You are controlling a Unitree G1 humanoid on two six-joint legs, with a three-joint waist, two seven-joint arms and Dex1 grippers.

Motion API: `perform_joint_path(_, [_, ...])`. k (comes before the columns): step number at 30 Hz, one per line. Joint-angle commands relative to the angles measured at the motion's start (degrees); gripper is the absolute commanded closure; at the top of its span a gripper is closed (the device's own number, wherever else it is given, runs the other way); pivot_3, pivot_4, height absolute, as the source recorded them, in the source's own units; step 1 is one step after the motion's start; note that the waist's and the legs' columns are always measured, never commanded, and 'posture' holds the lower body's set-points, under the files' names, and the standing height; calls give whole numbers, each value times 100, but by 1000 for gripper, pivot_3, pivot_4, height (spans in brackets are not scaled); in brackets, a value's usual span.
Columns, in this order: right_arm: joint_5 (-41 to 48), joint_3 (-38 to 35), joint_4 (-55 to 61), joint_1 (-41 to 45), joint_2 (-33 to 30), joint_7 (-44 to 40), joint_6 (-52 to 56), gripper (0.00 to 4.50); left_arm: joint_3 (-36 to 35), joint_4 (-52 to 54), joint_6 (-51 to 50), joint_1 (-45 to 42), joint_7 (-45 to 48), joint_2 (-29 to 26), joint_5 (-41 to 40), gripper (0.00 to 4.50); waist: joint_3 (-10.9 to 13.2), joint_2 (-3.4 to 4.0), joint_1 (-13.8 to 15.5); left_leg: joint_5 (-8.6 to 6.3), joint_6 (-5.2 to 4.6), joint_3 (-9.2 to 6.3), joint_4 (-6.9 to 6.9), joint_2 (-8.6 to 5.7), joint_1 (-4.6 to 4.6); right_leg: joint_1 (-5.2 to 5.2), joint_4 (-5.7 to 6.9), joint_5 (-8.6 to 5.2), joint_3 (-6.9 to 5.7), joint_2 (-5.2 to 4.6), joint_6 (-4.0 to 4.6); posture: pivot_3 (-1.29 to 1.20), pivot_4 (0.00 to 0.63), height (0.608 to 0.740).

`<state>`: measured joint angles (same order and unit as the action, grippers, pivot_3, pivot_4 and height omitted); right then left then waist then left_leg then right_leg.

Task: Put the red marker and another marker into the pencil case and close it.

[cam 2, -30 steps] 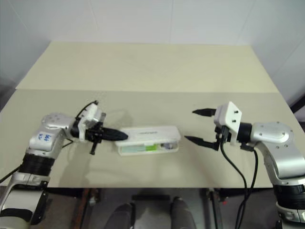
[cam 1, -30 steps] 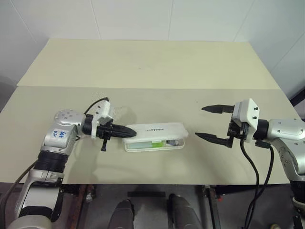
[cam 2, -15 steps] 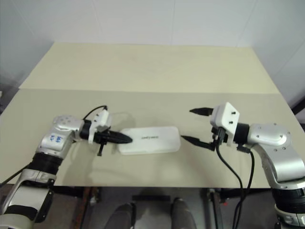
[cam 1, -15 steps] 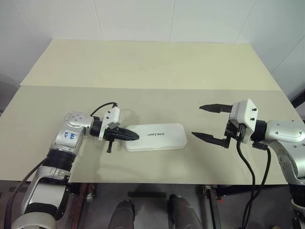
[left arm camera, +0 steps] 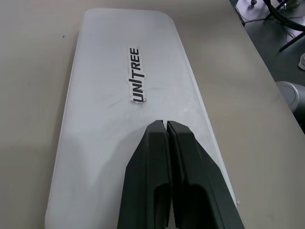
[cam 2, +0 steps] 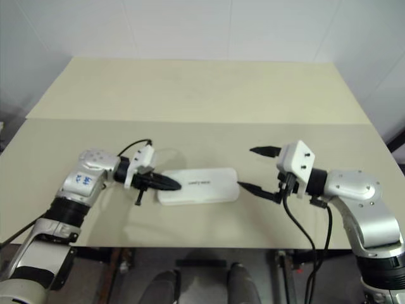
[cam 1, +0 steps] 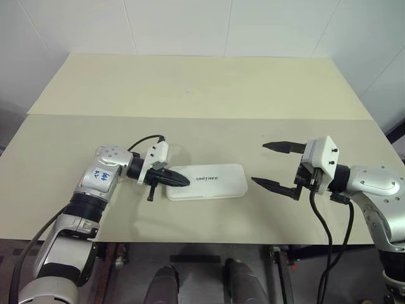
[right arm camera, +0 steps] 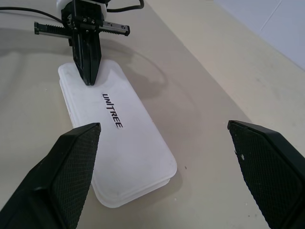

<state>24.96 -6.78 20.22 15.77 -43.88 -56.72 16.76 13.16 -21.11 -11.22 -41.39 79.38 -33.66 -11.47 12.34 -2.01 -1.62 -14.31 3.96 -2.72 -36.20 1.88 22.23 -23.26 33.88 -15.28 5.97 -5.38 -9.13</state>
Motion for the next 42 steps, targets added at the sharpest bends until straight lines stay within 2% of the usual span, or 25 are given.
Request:
perform_joint_path(1, [25,0,125,14,82,76,-110,0,328,93,-275,131,-164,131,303,4457,-1,1,2,0,0,0,0,0,0,0,0,0,0,0,-1,0,150,740])
perform_joint_path(5, [-1,28,117,14,125,83,-123,0,354,281,-447,197,-255,201,268,4457,-1,1,-3,0,0,0,0,0,-1,0,0,1,1,0,-2,0,150,740])
perform_joint_path(10, [16,40,65,25,130,42,-128,0,-43,713,-788,300,-335,192,-163,4457,0,0,-7,0,0,0,1,0,-1,0,0,1,1,1,-1,0,150,740])
perform_joint_path(15, [12,88,-163,93,129,-77,-216,0,-1303,1224,-1252,376,-637,310,-1401,4457,3,-3,-24,0,0,-1,7,1,9,-15,2,3,0,2,-6,0,150,740])
perform_joint_path(18, [3,84,-375,185,112,-145,-291,0,-1993,1387,-1171,413,-975,361,-1842,4457,3,-3,-29,0,0,-2,8,1,10,-17,7,14,0,1,-27,0,150,740])
perform_joint_path(20, [29,35,-503,223,94,-190,-330,0,-2244,1534,-1362,465,-1148,278,-2029,4457,3,-3,-22,0,0,-2,11,1,7,-16,5,33,0,1,-62,0,150,740])
perform_joint_path(24, [48,-42,-630,240,75,-238,-396,0,-2563,1820,-1970,642,-1140,78,-2564,4457,3,-3,-23,-2,3,-2,14,1,10,-17,1,33,0,1,-63,0,150,740])
perform_joint_path(25, [46,-38,-617,242,77,-210,-371,0,-2563,1929,-1908,854,-1077,-132,-2448,4457,3,-3,-26,-3,4,-2,14,1,9,-17,1,33,0,1,-63,0,150,740])
perform_joint_path(29, [128,-197,-590,144,6,-180,-282,0,-2658,2269,-1660,1609,-937,-616,-2298,3548,3,-2,-67,-6,8,-1,25,2,7,-19,-2,30,0,1,-59,0,150,740])
perform_joint_path(32, [319,-359,-442,47,4,-164,-141,0,-2660,2258,-1494,1833,-975,-789,-2247,2495,5,-3,-33,-6,8,-1,24,2,10,-23,-1,21,-1,1,-45,0,150,740])
perform_joint_path(35, [369,-447,-354,-9,-3,-92,-105,0,-2596,2146,-1218,1823,-1007,-811,-2117,1449,5,-3,2,-6,8,-1,13,1,10,-17,-2,-12,0,-1,19,0,150,740])
perform_joint_path(39, [366,-578,-294,-115,-73,-80,-110,0,-2449,1899,-912,1603,-929,-795,-1984,98,5,-3,-9,-6,8,0,10,1,10,-13,-10,-11,0,-1,21,0,150,740])
perform_joint_path(42, [268,-760,-278,-175,-177,6,-190,0,-2388,1632,-653,1357,-898,-761,-1893,17,5,-3,-10,-5,7,0,11,1,10,-15,-8,-11,-1,0,21,0,150,740])
